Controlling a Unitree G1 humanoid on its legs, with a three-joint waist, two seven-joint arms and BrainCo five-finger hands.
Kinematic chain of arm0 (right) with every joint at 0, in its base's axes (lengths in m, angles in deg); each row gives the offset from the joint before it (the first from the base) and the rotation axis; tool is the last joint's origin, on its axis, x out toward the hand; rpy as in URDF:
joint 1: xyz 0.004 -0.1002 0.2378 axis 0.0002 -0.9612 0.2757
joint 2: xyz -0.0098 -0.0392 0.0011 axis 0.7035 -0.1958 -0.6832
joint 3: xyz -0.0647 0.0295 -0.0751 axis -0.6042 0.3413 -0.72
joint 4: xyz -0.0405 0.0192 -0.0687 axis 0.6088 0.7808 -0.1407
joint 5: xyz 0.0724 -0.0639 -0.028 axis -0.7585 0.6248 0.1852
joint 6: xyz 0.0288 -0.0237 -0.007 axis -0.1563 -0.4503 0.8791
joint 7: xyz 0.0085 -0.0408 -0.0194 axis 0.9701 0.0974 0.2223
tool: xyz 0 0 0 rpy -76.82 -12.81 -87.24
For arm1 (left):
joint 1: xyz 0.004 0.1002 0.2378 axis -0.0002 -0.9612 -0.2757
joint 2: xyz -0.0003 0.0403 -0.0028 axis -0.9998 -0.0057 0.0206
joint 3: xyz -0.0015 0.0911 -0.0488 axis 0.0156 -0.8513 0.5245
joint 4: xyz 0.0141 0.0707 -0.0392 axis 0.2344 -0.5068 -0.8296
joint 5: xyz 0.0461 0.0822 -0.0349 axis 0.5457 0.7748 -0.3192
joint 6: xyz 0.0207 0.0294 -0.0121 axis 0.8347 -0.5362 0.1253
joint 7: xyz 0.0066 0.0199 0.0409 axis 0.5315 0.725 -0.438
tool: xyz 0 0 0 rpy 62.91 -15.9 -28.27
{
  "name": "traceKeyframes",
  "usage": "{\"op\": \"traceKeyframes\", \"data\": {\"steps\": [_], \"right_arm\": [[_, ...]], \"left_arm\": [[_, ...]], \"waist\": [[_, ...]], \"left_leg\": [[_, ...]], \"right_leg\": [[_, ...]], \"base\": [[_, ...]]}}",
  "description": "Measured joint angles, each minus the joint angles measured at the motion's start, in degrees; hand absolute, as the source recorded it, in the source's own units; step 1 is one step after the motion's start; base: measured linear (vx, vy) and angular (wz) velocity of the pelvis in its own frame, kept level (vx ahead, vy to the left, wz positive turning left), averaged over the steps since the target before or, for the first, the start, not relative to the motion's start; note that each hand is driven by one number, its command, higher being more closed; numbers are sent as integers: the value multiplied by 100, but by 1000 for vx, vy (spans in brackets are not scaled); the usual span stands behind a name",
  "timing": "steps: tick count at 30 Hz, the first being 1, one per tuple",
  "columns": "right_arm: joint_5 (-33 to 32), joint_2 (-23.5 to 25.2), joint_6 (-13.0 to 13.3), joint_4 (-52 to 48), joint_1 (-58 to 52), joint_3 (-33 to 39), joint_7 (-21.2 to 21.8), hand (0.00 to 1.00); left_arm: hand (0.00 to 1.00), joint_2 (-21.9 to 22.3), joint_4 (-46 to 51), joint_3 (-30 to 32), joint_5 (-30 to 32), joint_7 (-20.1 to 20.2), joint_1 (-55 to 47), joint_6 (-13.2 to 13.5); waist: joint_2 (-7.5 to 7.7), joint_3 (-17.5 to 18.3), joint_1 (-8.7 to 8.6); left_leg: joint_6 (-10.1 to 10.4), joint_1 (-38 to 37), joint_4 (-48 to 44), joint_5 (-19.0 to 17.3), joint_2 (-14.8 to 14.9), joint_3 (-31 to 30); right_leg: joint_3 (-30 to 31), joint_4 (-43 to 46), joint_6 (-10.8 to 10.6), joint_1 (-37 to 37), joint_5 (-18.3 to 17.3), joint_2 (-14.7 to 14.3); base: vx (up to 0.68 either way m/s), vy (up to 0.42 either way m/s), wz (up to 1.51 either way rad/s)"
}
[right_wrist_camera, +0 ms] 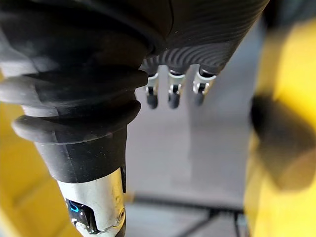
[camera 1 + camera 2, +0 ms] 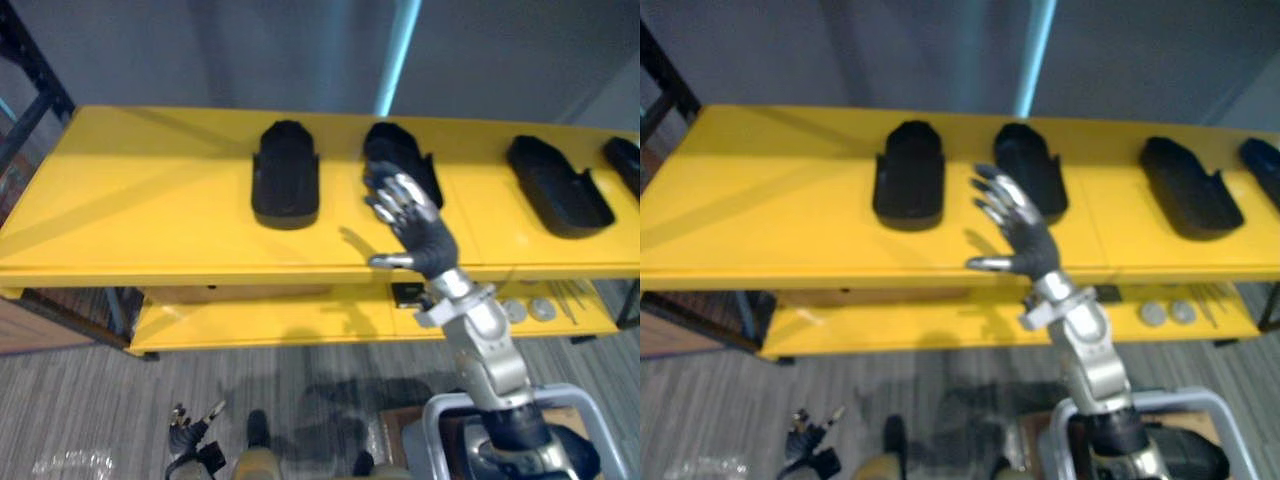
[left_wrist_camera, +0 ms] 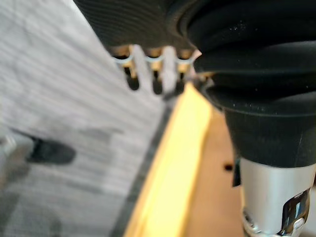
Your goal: Walk over and take plastic housings, then place them on the shelf
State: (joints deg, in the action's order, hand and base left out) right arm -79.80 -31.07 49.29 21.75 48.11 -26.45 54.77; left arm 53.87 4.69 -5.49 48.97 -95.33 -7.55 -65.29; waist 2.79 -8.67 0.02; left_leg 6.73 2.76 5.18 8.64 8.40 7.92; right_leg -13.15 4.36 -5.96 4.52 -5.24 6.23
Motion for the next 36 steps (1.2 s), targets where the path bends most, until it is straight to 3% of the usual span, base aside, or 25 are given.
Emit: {"op": "traceKeyframes", "data": {"steps": [3, 5, 10, 11, 15, 20, 25, 27, 29, 31, 33, 34, 36], "right_arm": [[80, 39, 28, 103, -715, 166, -176, 0], [260, 200, 45, 131, -1071, 515, -628, 0], [747, 846, 105, 596, -1328, 1169, -2004, 0], [750, 994, 112, 766, -1434, 1397, -2303, 0], [746, 1237, 234, 1026, -1862, 1834, -2829, 0], [715, 1273, 899, 1023, -2635, 2077, -2829, 0], [725, 1220, 1111, 1016, -2630, 1894, -2445, 0], [724, 1075, 1110, 1016, -2575, 1870, -2297, 0], [680, 913, 1107, 1019, -2279, 1712, -2073, 0], [671, 529, 1113, 1078, -1646, 1346, -1810, 0], [559, 376, 1114, 1305, -1217, 1160, -1736, 0], [471, 251, 1113, 1471, -904, 1087, -1749, 0], [452, 237, 1104, 1660, -672, 1003, -1867, 0]], "left_arm": [[0, 120, -61, -19, 3, 10, -20, -91], [0, 141, -51, -51, 236, 49, 11, -201], [0, 91, -441, -119, 950, 83, -106, -554], [0, -5, -505, -191, 1142, 134, -54, -634], [0, -234, -752, -411, 1395, 237, -46, -807], [0, -434, -802, -505, 1376, 287, 20, -1130], [0, -401, -970, -501, 1324, 404, -90, -1388], [0, -390, -970, -483, 1232, 423, -101, -1401], [0, -395, -940, -264, 1042, 430, -209, -1399], [0, -315, -947, -168, 869, 455, -451, -1392], [0, -217, -950, -76, 843, 472, -491, -1351], [0, -82, -953, -103, 837, 479, -492, -1262], [0, -43, -944, -127, 851, 501, -403, -1108]], "waist": [[-127, 94, -115], [-161, 163, -168], [-32, 267, -267], [14, 291, -327], [42, 290, -660], [-72, 257, -1123], [-205, 279, -1093], [-236, 279, -1010], [-202, 280, -910], [-321, 277, -587], [-330, 269, -485], [-406, 246, -379], [-395, 183, -380]], "left_leg": [[24, -120, 0, -31, 42, 68], [21, -86, -1, -35, 45, 142], [-57, -297, -1, -107, 25, 927], [-63, -323, -2, -144, 10, 1139], [-18, -685, -6, -246, 20, 1959], [108, -1047, -4, -363, 219, 2756], [292, -1305, -7, -453, 364, 3280], [345, -1335, -50, -507, 420, 3119], [307, -1037, -809, -1146, 414, 2106], [-12, -608, -1845, -2044, 272, 561], [-155, -498, -2108, -2232, 172, -186], [-99, -451, -2193, -2460, 103, -472], [-65, -324, -2364, -2580, -16, -423]], "right_leg": [[45, -9, 20, 51, -72, -34], [65, -6, -6, 25, -88, -22], [763, 3, -109, -140, -18, 58], [972, 3, -113, -249, 39, 78], [1643, -146, -158, -329, 359, 49], [2185, -415, -136, -416, 610, -105], [1830, -367, -82, -551, 690, -152], [1841, -381, -48, -552, 682, -213], [2019, -371, 23, -571, 699, -272], [2556, -378, 122, -639, 769, -529], [2769, -383, 116, -699, 805, -598], [2909, -341, 64, -798, 838, -618], [3007, -155, -62, -944, 886, -562]], "base": [[-126, -23, -12], [-102, 13, 8], [18, 51, -50], [51, 56, -82], [82, 53, -102], [12, -9, -87], [-54, -48, -57], [27, -53, -8], [14, 3, -54], [-1, 85, -115], [17, 105, -80], [2, 136, -62], [5, 148, -32]]}}
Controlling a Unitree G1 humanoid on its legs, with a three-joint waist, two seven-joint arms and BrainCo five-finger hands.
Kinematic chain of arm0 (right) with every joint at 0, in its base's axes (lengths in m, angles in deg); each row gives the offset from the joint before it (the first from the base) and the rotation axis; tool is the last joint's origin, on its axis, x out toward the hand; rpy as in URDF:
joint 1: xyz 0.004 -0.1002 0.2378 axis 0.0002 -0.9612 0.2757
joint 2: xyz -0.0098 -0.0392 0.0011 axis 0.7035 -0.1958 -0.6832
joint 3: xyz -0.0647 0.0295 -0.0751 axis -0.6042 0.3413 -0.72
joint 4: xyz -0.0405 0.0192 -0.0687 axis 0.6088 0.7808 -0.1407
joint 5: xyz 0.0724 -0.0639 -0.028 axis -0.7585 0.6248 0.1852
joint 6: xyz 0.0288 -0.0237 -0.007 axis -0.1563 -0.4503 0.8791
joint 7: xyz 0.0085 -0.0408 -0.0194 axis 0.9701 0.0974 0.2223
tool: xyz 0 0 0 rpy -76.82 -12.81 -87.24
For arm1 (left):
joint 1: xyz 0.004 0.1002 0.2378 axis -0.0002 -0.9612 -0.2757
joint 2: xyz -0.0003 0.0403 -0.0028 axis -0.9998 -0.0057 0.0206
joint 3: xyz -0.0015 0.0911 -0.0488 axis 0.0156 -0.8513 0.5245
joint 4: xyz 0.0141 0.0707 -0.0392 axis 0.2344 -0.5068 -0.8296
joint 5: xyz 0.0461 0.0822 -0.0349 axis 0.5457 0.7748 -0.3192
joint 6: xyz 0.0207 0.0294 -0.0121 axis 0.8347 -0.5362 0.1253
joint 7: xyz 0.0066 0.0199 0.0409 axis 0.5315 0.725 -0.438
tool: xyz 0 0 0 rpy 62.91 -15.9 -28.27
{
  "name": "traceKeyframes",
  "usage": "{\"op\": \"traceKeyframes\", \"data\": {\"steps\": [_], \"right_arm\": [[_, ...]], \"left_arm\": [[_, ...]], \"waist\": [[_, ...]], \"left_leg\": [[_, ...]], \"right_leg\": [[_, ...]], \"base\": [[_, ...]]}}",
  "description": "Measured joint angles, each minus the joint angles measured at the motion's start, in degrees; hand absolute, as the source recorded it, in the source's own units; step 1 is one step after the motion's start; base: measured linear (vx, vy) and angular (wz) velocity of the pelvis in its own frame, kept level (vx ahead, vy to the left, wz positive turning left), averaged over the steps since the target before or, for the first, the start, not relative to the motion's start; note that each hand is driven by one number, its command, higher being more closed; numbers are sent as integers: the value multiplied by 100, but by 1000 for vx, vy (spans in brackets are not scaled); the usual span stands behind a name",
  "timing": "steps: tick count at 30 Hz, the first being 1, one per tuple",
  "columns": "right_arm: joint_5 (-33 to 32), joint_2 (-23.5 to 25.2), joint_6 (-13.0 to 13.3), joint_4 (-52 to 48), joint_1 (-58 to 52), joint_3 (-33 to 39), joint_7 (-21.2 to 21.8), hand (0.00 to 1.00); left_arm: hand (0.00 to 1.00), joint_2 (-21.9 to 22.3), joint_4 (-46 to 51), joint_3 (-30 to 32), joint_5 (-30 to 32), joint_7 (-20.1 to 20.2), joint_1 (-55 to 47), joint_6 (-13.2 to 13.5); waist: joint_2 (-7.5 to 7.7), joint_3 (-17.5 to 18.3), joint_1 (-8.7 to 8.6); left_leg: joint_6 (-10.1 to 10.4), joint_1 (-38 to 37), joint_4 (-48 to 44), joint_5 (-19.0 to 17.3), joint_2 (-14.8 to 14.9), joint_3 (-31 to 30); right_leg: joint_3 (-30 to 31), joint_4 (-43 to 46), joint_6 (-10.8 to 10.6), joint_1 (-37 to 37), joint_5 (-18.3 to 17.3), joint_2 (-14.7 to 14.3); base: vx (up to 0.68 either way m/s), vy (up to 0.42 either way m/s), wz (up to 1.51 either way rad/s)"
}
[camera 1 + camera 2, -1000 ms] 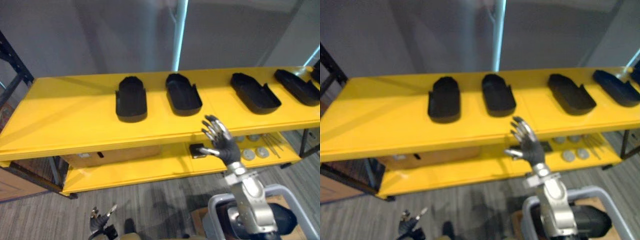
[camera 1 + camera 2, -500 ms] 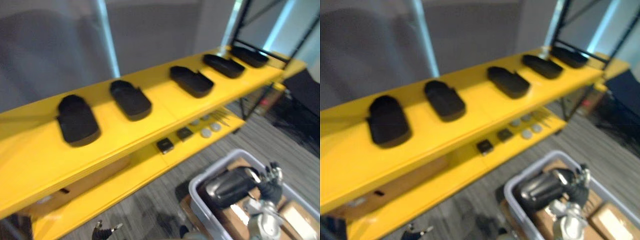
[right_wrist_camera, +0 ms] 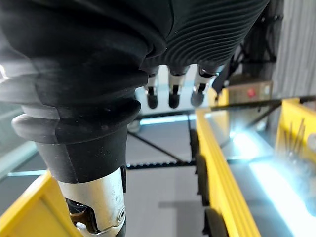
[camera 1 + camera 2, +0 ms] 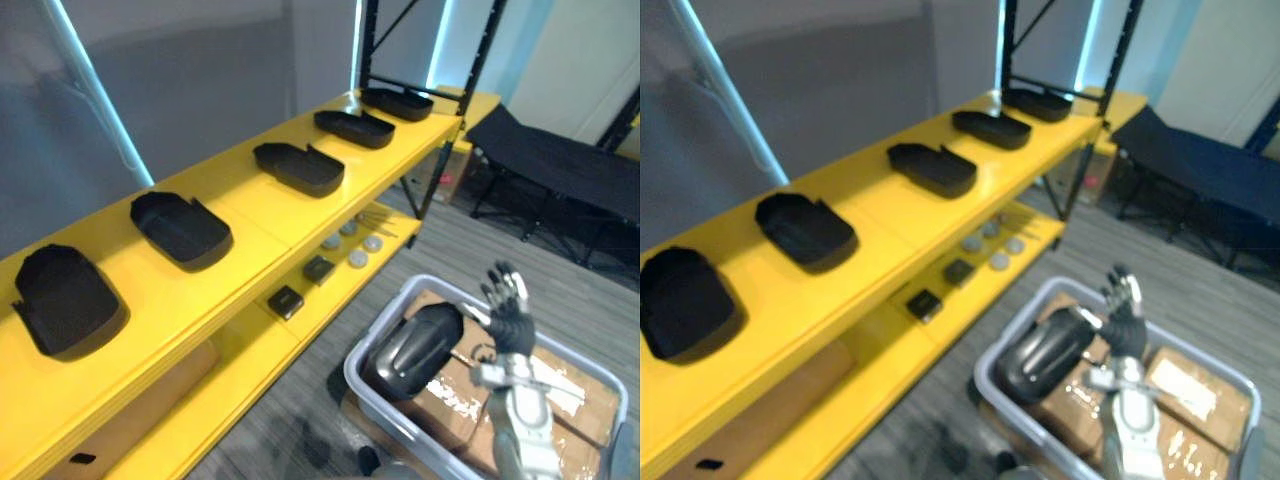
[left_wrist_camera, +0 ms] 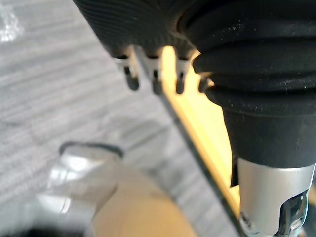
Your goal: Walk over and take plastic housings, then place them on the shelf
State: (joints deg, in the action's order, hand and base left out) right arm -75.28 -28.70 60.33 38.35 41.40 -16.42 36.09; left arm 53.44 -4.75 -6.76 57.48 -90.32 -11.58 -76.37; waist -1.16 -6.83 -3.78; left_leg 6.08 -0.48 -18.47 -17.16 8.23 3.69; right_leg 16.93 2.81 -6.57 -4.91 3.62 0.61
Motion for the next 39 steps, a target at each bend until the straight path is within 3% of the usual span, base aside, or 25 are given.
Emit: {"op": "traceKeyframes", "data": {"steps": [4, 6, 7, 8, 9, 12, 14, 15, 16, 18, 19, 21, 22, 23, 24, 25, 26, 28, 32, 36, 39], "right_arm": [[-12, 120, -7, 78, -53, -41, -263, 0], [-172, 368, -4, 72, -311, -123, -235, 0], [-246, 532, -5, 35, -493, -252, -174, 0], [-257, 688, -4, -51, -644, -367, -103, 0], [-235, 729, -5, -80, -676, -455, -96, 0], [-118, 866, -3, -123, -787, -684, -109, 0], [-83, 905, -4, -122, -792, -803, -191, 0], [-34, 910, -6, -123, -771, -873, -258, 0], [25, 904, -31, -112, -724, -885, -396, 0], [17, 892, -68, -92, -612, -787, -591, 0], [13, 897, -100, -69, -577, -777, -657, 0], [37, 912, -143, -4, -602, -777, -738, 0], [49, 959, -246, 10, -631, -777, -742, 0], [65, 945, -356, 8, -613, -746, -746, 0], [74, 918, -396, 8, -586, -697, -744, 0], [64, 796, -441, 19, -527, -498, -742, 0], [56, 700, -514, 21, -584, -243, -754, 0], [56, 551, -609, 34, -682, 90, -743, 0], [54, 357, -625, 183, -672, 481, -722, 0], [-97, 287, -652, 1178, -106, 722, -771, 0], [-296, 5, -731, 2206, 769, 966, -894, 0]], "left_arm": [[0, -37, 22, -93, 62, 20, 332, 144], [0, -74, 74, -121, 109, 11, 340, 145], [0, -76, 117, -90, 114, -12, 299, 129], [0, -64, 241, -79, 102, -65, 214, 109], [0, -30, 275, -28, 101, -95, 190, 104], [0, -128, 272, 113, 38, -157, 218, -1], [0, -205, 266, 172, -16, -163, 205, -57], [0, -254, 268, 290, -18, -164, 170, -92], [0, -307, 230, 523, -14, -153, 144, -154], [0, -186, 201, 707, -2, -108, 78, -168], [0, -95, 205, 746, 3, -94, -15, -145], [0, -122, 215, 730, 1, -73, -128, -138], [0, -189, 228, 743, -12, -61, -241, -126], [0, -224, 227, 736, -14, -49, -243, -129], [0, -225, 231, 729, -13, -37, -223, -119], [0, -44, 223, 655, -21, -28, -128, -98], [0, 169, 234, 515, -86, -38, -110, -19], [0, 228, 226, 326, -145, -22, -131, 10], [0, 162, 282, 14, -52, 19, -193, 140], [0, 19, 460, -276, 5, 44, -177, 152], [0, -99, 509, -428, -15, 137, -35, 196]], "waist": [[-36, -514, -17], [25, -599, 6], [58, -610, 15], [57, -605, 38], [50, -623, 48], [72, -609, 76], [127, -577, 150], [200, -532, 192], [361, -446, 251], [214, -429, 323], [154, -430, 297], [296, -389, 354], [426, -310, 434], [483, -280, 437], [481, -276, 441], [260, -394, 421], [136, -447, 334], [-13, -426, 305], [-24, -427, 320], [48, -489, 404], [43, -699, 482]], "left_leg": [[-201, 148, -757, -372, -140, 21], [-288, 78, -925, -494, -118, 229], [-338, 47, -948, -521, -104, 358], [-435, 69, -903, -477, -31, 560], [-457, 71, -879, -460, 14, 678], [-414, 44, -702, -268, 261, 920], [-310, 50, -601, -136, 440, 986], [-262, 86, -576, -73, 484, 1038], [-208, 198, -630, -13, 524, 1100], [-182, 162, -248, 239, 689, 1130], [-61, 135, -19, 426, 767, 1307], [0, 62, -17, 473, 734, 1564], [96, 59, -21, 513, 741, 1730], [285, 103, 12, 609, 827, 1793], [369, 143, 35, 661, 867, 1843], [399, 156, 150, 800, 1056, 1828], [470, 142, 417, 981, 1067, 1719], [513, 20, 810, 1235, 1028, 1690], [469, -34, 1199, 1364, 760, 1261], [373, 144, 1299, 1422, 431, 1076], [289, 436, 1240, 1489, 174, 905]], "right_leg": [[106, 492, -42, -144, -3, 46], [-72, 549, -101, -138, 99, 82], [-499, 408, 62, -109, 298, 155], [-856, 179, 353, -95, 513, 181], [-1076, 353, 441, -158, 413, 180], [-1713, 2173, 544, -443, -409, 264], [-1878, 2926, 633, -385, -604, 400], [-1888, 3069, 676, -327, -627, 526], [-2079, 2798, 570, -324, -568, 543], [-2148, 2113, 666, -238, -405, 347], [-2218, 2043, 774, -150, -666, 449], [-2374, 2186, 608, -110, -974, 892], [-2454, 1660, 270, 67, -762, 1154], [-2476, 1105, -180, 222, -848, 1043], [-2500, 810, -233, 292, -871, 961], [-2592, 450, -174, 411, -607, 709], [-2643, 246, -107, 468, -480, 603], [-2665, 168, -52, 466, -424, 532], [-2772, 30, -88, 466, -378, 563], [-2861, -124, -188, 371, -279, 839], [-3022, -292, -273, 311, 9, 1068]], "base": [[-82, 202, -28], [-139, 178, -51], [-147, 102, -67], [-167, 77, -72], [-173, 39, -72], [-113, 2, -45], [-48, -64, -32], [-28, -193, -52], [-29, -193, -61], [-42, -195, -67], [-32, -229, -57], [-52, -252, -66], [-63, -283, -85], [-56, -368, -70], [-60, -353, -49], [-89, -337, -16], [-82, -197, 3], [-61, -108, 9], [-94, -36, 10], [-72, 72, 15], [-19, 98, 27]]}}
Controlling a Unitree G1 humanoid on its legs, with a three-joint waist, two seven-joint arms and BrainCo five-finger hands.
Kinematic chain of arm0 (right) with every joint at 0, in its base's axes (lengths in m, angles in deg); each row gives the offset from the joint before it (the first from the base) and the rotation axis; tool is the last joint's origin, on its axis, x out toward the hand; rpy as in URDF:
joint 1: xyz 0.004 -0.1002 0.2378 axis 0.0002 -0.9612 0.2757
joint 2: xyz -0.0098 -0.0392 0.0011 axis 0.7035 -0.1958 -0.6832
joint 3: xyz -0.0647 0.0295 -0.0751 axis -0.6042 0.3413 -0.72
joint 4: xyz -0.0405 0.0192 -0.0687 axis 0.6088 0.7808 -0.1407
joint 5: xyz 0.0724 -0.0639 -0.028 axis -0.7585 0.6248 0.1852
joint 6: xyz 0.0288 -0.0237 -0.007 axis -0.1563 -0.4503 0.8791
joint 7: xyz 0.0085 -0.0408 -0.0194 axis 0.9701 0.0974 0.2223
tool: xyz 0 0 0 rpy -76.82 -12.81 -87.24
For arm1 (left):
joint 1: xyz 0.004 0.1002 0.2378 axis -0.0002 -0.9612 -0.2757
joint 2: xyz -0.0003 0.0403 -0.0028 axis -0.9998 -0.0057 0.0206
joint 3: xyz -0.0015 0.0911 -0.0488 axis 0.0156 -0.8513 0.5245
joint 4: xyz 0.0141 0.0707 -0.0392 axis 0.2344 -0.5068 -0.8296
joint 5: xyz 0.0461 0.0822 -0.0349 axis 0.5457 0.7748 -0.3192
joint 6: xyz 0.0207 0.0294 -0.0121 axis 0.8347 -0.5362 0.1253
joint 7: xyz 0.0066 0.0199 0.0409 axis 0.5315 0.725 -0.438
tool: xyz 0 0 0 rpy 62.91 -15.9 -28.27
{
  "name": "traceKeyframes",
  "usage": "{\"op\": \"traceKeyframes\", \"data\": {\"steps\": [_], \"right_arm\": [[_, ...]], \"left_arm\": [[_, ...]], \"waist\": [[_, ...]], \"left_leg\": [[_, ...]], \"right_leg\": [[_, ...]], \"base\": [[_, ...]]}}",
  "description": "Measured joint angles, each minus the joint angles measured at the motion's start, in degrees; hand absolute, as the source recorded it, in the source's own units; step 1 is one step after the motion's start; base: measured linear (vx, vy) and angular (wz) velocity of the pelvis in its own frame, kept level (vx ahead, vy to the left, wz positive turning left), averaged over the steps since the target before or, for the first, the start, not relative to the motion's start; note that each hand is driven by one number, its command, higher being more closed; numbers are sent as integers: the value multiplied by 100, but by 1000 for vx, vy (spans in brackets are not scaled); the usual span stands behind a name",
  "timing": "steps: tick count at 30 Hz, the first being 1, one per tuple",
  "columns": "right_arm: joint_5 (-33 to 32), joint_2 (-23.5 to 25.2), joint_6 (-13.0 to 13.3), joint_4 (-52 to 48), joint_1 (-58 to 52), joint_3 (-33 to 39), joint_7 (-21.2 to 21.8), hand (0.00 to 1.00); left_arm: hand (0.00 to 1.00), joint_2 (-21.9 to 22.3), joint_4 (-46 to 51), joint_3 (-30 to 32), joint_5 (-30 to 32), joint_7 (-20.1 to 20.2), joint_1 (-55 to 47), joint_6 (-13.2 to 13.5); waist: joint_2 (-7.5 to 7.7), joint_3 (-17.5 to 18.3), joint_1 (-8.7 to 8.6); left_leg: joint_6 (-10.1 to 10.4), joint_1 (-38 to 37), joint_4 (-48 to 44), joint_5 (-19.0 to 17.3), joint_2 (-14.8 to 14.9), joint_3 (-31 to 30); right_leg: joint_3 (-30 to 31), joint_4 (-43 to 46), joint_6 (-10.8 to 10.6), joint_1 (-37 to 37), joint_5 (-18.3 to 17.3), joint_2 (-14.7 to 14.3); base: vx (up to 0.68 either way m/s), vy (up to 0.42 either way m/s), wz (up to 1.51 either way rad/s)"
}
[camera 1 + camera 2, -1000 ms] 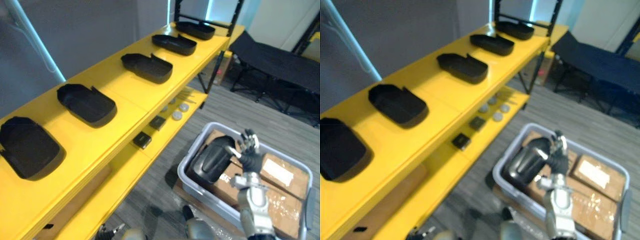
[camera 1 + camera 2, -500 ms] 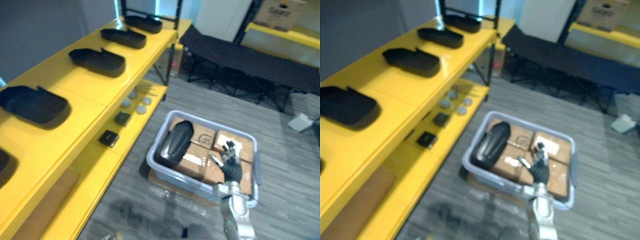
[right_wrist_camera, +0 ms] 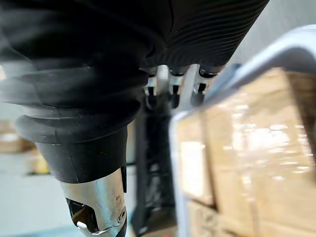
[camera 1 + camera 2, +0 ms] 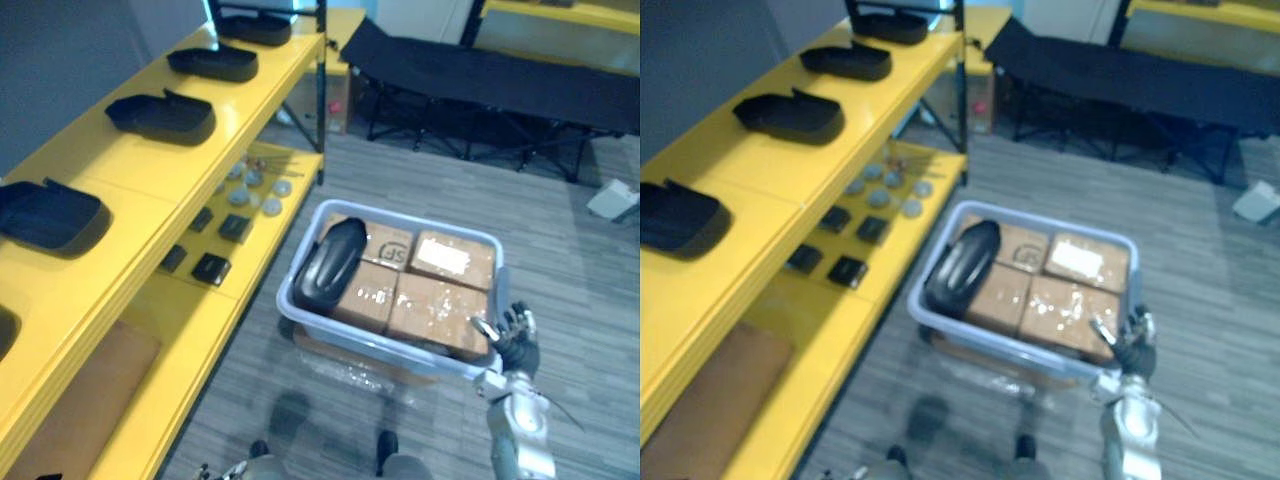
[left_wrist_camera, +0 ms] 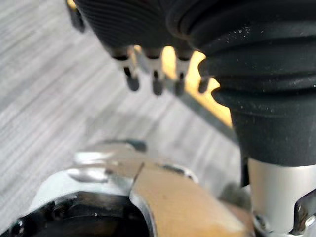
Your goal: Walk over and take plastic housings, then place them on the shelf
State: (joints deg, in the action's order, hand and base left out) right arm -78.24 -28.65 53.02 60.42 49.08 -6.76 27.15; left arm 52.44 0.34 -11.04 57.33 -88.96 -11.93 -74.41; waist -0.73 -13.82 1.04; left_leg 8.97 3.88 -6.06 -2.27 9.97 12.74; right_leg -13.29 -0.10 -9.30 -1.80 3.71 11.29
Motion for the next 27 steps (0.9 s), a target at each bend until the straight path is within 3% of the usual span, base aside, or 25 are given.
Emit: {"op": "traceKeyframes", "data": {"steps": [5, 11, 19, 27], "right_arm": [[25, -532, -186, 1082, 1844, -18, -344, 0], [145, -894, -394, 1768, 2979, -197, -588, 0], [196, -1160, -563, 2239, 3734, -514, -843, 0], [312, -1278, -812, 2772, 4212, -690, -844, 0]], "left_arm": [[0, 4, 187, -145, -463, 115, 239, 48], [0, 35, 425, -204, -839, 263, 285, 55], [0, 79, 438, -235, -900, 306, 351, 109], [0, 56, 416, -412, -1037, 427, 407, 179]], "waist": [[-181, -578, 218], [-267, -1015, 465], [-393, -1394, 528], [-441, -1452, 656]], "left_leg": [[-56, 338, -215, 22, -201, -432], [-112, 667, -332, 56, -341, -703], [-295, 906, -772, -96, -486, -832], [-316, 984, -850, -93, -528, -956]], "right_leg": [[-214, -229, -80, 55, 236, 147], [-412, -217, -110, -54, 316, 263], [-566, 27, -117, -117, 328, 441], [-704, 93, -99, -115, 310, 477]], "base": [[-19, 48, 22], [-47, 38, 22], [-62, 65, 8], [-32, 18, 7]]}}
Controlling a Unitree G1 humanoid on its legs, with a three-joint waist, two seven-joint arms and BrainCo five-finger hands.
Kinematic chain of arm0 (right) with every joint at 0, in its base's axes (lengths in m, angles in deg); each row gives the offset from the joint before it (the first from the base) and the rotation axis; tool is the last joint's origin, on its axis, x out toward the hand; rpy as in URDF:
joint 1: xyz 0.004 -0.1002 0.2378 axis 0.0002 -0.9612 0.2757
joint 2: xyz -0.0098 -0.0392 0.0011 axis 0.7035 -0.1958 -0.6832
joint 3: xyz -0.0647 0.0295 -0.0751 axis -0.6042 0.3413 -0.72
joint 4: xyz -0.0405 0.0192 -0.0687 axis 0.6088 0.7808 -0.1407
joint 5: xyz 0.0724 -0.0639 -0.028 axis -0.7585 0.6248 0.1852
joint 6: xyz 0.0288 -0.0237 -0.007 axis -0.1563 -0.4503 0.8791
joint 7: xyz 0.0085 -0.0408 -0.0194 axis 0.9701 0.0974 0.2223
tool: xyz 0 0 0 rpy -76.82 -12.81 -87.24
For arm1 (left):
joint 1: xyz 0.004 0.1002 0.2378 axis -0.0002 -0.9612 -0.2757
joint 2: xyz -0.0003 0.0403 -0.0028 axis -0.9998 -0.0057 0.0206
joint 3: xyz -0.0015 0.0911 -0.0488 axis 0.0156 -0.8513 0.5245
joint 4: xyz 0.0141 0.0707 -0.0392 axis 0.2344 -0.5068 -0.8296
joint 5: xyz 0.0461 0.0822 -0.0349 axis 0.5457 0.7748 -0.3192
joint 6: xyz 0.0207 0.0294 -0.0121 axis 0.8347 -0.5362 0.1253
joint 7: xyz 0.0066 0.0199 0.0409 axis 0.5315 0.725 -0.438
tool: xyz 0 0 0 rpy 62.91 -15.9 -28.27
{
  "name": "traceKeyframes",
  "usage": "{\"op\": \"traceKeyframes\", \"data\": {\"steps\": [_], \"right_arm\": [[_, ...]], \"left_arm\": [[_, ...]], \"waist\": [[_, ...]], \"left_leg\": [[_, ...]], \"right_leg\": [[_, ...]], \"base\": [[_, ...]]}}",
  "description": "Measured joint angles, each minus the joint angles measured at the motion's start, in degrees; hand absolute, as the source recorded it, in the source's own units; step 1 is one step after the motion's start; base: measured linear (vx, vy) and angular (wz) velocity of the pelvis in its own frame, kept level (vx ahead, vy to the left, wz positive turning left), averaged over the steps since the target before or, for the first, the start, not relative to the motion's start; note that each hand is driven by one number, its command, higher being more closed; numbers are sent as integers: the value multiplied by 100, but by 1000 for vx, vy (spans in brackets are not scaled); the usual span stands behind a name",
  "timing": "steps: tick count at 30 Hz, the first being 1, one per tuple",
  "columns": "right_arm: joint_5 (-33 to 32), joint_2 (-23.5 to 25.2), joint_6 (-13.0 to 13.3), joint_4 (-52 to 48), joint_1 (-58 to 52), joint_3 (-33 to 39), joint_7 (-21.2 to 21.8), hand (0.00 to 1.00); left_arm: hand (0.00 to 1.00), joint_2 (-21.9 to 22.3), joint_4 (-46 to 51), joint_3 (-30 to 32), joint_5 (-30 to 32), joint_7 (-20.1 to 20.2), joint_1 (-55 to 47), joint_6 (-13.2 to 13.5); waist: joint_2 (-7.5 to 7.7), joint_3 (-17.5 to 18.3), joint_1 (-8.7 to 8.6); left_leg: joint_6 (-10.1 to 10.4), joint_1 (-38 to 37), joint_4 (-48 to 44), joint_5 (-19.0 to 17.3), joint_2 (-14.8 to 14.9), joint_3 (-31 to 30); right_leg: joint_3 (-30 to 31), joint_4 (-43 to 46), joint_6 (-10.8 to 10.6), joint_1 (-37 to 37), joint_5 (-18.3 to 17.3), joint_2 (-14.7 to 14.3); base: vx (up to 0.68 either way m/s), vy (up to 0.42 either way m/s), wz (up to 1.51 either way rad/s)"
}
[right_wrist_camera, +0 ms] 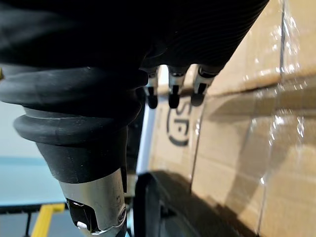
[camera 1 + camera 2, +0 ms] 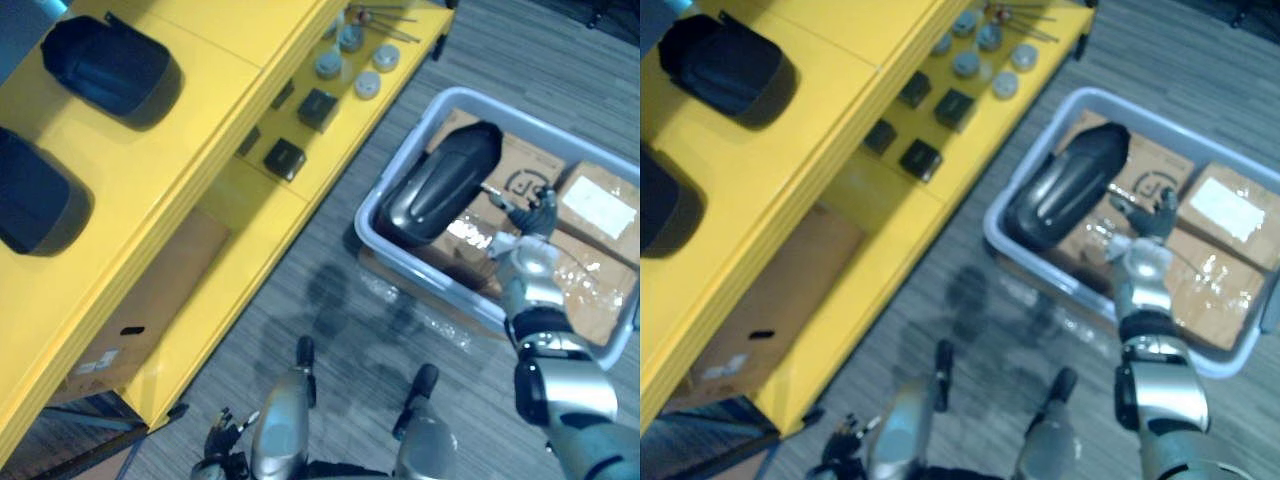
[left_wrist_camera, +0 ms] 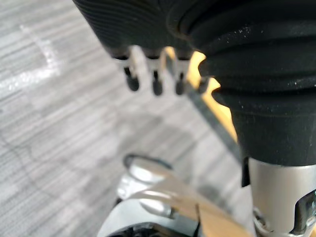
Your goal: Walk over and take plastic housings, then place them on the shelf
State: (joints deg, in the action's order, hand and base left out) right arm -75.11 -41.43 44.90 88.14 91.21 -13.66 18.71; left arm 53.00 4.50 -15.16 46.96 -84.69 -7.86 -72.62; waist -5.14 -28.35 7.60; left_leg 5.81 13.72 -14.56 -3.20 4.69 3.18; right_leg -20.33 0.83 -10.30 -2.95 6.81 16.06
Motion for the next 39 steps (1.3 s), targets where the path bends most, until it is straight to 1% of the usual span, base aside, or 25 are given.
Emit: {"op": "traceKeyframes", "data": {"steps": [4, 9, 10, 11, 12, 13, 14, 15, 16, 17, 18, 19, 20, 21, 23, 24, 25, 26, 28, 30, 35, 37, 38, 39], "right_arm": [[59, -199, -256, 213, 346, -175, -11, 0], [172, -272, -747, 591, 685, -276, -27, 0], [239, -273, -943, 659, 762, -286, -75, 0], [270, -279, -1044, 685, 795, -315, -126, 0], [266, -310, -1268, 751, 876, -366, -206, 0], [270, -396, -1475, 802, 963, -372, -332, 100], [274, -471, -1565, 800, 1002, -371, -399, 100], [275, -617, -1774, 802, 1131, -370, -543, 100], [271, -674, -1984, 811, 1264, -370, -660, 100], [271, -679, -2073, 837, 1321, -370, -717, 100], [273, -714, -2310, 880, 1388, -370, -845, 100], [272, -784, -2461, 889, 1410, -368, -898, 100], [268, -879, -2618, 898, 1431, -363, -905, 100], [261, -896, -2710, 917, 1440, -360, -905, 100], [267, -888, -3035, 1040, 1479, -352, -922, 100], [265, -873, -3126, 1089, 1494, -340, -936, 100], [266, -822, -3338, 1186, 1517, -323, -971, 100], [273, -797, -3408, 1224, 1519, -319, -994, 100], [289, -811, -3665, 1295, 1573, -308, -1002, 100], [422, -817, -3746, 1320, 1628, -296, -991, 100], [949, -822, -3786, 1425, 1764, -217, -876, 100], [1025, -837, -3662, 1474, 1787, -220, -887, 100], [1157, -873, -3428, 1530, 1785, -219, -916, 100], [1198, -897, -3286, 1547, 1778, -219, -966, 100]], "left_arm": [[0, 7, 1, -77, -50, 43, 15, 2], [0, -60, -4, -273, -90, 50, 17, 5], [0, -62, -8, -282, -91, 60, 18, 5], [0, -62, -12, -283, -93, 67, 20, 6], [0, -63, -23, -295, -93, 72, 35, 5], [0, -66, -29, -348, -96, 73, 83, 5], [0, -69, -32, -410, -101, 71, 121, 5], [0, -71, -43, -502, -129, 71, 192, 4], [0, -69, -47, -566, -215, 72, 209, 8], [0, -72, -51, -579, -226, 72, 210, 16], [0, -90, -59, -634, -268, 72, 215, 52], [0, -97, -78, -664, -276, 72, 228, 92], [0, -99, -90, -679, -300, 73, 233, 123], [0, -99, -103, -684, -301, 73, 233, 129], [0, -96, -209, -717, -314, 72, 249, 209], [0, -96, -215, -723, -314, 72, 251, 220], [0, -94, -216, -729, -315, 71, 253, 228], [0, -92, -217, -731, -316, 71, 254, 228], [0, -92, -217, -739, -317, 71, 255, 227], [0, -92, -217, -748, -321, 71, 255, 225], [0, -103, -202, -898, -328, 67, 255, 220], [0, -102, -178, -917, -326, 67, 255, 218], [0, -105, -89, -926, -323, 62, 254, 217], [0, -110, -45, -931, -318, 61, 248, 216]], "waist": [[-75, -37, 77], [-94, -34, 144], [-97, -35, 160], [-97, -36, 172], [-110, -28, 193], [-162, -47, 245], [-202, -66, 259], [-293, -117, 292], [-326, -133, 331], [-327, -133, 343], [-328, -132, 370], [-329, -131, 390], [-329, -132, 410], [-329, -132, 418], [-337, -128, 416], [-341, -128, 416], [-346, -127, 422], [-351, -123, 425], [-359, -119, 426], [-365, -114, 427], [-449, -69, 428], [-471, -55, 427], [-473, -53, 425], [-473, -54, 426]], "left_leg": [[-25, 38, 1, 28, -57, -38], [-44, 57, 7, 46, -141, -112], [-45, 62, 4, 46, -154, -122], [-45, 70, 1, 46, -159, -126], [-47, 127, -14, 46, -168, -143], [-57, 197, -37, 53, -173, -164], [-58, 239, -80, 52, -178, -195], [-62, 271, -110, 51, -189, -243], [-68, 281, -110, 55, -190, -250], [-69, 285, -109, 57, -189, -251], [-71, 296, -110, 59, -185, -254], [-73, 319, -118, 61, -184, -258], [-74, 347, -128, 62, -185, -264], [-75, 348, -128, 62, -185, -264], [-75, 345, -117, 68, -186, -266], [-73, 344, -104, 76, -186, -266], [-73, 346, -87, 86, -186, -266], [-73, 346, -79, 90, -186, -266], [-73, 345, -62, 97, -187, -267], [-72, 337, -14, 125, -193, -268], [-80, 333, 33, 168, -222, -288], [-88, 332, 35, 177, -231, -288], [-93, 328, 46, 190, -239, -289], [-93, 329, 52, 197, -241, -290]], "right_leg": [[-58, 30, -2, -1, -1, 51], [-181, 131, -15, -7, -62, 140], [-196, 162, -8, -15, -77, 156], [-207, 164, -8, -19, -78, 161], [-241, 177, -4, -61, -81, 171], [-270, 206, -3, -118, -82, 178], [-298, 217, -3, -126, -82, 179], [-336, 249, 3, -129, -85, 182], [-339, 271, 18, -147, -95, 184], [-339, 276, 18, -157, -98, 184], [-339, 299, 21, -177, -110, 184], [-340, 324, 21, -199, -118, 187], [-346, 346, 19, -222, -125, 193], [-347, 353, 20, -226, -128, 196], [-355, 369, 15, -231, -147, 200], [-357, 373, 13, -236, -150, 202], [-358, 380, 9, -250, -156, 204], [-360, 380, 9, -253, -157, 204], [-370, 381, 10, -255, -160, 209], [-389, 384, 20, -263, -167, 218], [-442, 388, 19, -255, -168, 247], [-450, 388, 19, -250, -168, 258], [-458, 388, 17, -247, -166, 268], [-462, 388, 16, -248, -166, 269]], "base": [[6, 18, 7], [-3, 22, 11], [-4, 17, 5], [-8, 17, 7], [-13, 16, 7], [-13, 16, 11], [-22, 20, 16], [-33, 22, 14], [-40, 26, 9], [-33, 20, 1], [0, 0, 0], [0, 0, 0], [0, 0, 0], [0, 0, 0], [0, 0, 0], [0, 0, 0], [0, 0, 0], [0, 0, 0], [0, 0, 0], [-3, 4, 3], [-4, 3, 2], [0, 0, 0], [0, 0, 0], [-26, 18, 4]]}}
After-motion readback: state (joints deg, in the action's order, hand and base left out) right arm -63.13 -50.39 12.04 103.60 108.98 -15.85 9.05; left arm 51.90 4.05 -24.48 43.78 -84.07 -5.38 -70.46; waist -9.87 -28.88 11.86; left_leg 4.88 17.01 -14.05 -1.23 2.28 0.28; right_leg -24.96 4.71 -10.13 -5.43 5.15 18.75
